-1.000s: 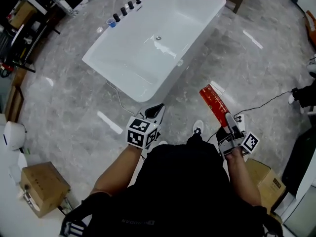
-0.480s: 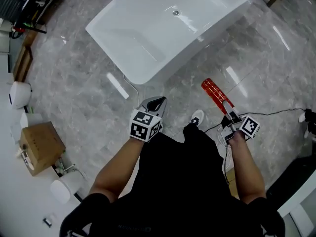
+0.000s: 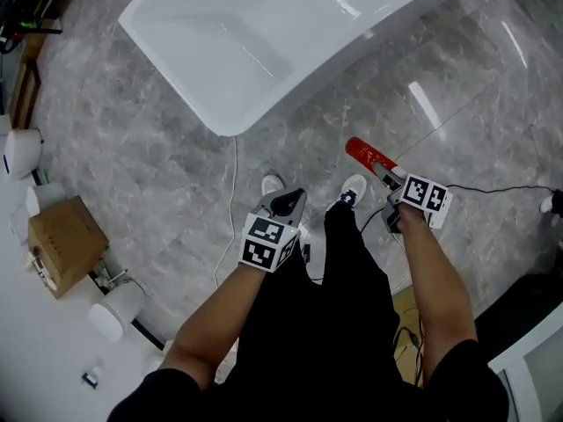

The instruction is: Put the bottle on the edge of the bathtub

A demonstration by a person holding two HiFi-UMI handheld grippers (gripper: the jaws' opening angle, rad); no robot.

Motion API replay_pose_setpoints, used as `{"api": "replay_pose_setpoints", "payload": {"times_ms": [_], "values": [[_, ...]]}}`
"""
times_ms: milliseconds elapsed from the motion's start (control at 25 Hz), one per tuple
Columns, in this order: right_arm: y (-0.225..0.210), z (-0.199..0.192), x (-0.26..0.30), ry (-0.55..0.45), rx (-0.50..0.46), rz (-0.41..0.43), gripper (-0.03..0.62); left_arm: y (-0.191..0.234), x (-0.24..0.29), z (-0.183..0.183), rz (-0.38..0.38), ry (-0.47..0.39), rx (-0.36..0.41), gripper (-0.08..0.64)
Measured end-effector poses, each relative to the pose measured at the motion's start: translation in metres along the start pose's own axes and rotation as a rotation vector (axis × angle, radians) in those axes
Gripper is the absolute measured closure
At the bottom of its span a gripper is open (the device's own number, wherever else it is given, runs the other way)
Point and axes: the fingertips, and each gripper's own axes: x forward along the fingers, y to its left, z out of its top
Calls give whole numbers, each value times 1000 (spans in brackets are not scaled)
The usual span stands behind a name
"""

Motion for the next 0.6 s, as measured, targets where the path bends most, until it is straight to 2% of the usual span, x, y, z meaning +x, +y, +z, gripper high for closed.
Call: {"api": "replay_pose_setpoints", "payload": {"times_ms": [160, 440, 600], "values": [[-26, -10, 70, 75, -79, -90, 276, 25, 28, -16, 0, 5, -45, 543], [-59, -21, 184, 224, -389, -217, 276, 77, 70, -50, 38, 35, -85, 544], [-77, -26, 236, 291, -571, -279, 276, 89, 86, -65, 17, 43, -49, 543]]}}
